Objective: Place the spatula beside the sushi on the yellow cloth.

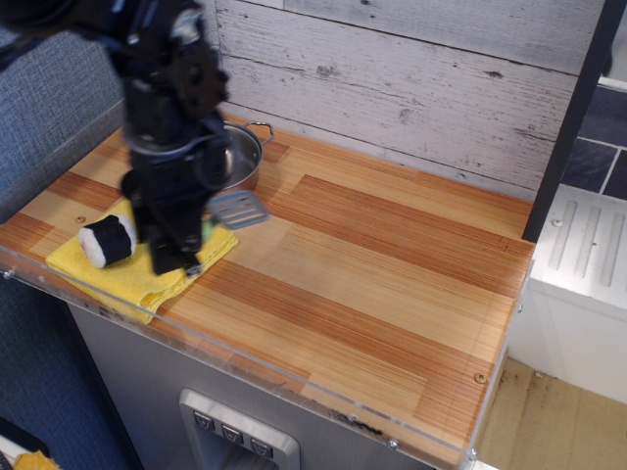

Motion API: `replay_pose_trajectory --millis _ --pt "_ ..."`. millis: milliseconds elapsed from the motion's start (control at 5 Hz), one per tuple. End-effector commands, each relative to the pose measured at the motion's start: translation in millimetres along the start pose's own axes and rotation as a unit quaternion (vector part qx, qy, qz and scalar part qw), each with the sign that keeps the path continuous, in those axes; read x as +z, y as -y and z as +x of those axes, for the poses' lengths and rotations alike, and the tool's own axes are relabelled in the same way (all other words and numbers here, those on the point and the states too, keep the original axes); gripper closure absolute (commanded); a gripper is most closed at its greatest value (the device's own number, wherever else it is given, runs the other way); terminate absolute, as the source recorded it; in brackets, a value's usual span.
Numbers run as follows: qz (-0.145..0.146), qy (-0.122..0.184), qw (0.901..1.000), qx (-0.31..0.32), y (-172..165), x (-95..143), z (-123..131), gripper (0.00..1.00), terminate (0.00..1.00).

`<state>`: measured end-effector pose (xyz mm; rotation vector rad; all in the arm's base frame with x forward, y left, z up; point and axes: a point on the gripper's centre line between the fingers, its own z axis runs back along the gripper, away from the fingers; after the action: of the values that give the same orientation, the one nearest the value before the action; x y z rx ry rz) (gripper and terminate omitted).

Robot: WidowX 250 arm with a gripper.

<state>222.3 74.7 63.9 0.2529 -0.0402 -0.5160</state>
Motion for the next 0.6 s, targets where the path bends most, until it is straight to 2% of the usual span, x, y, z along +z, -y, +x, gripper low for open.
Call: replay_pose_trajectory --millis 0,400 --pt "0.033 -0.017 0.9964 0.077 -8.1 4.2 -21.2 1.00 0.00" --pt "0.032 -0.026 0.9940 0.102 -20.1 -6.4 -23.1 1.00 0.00"
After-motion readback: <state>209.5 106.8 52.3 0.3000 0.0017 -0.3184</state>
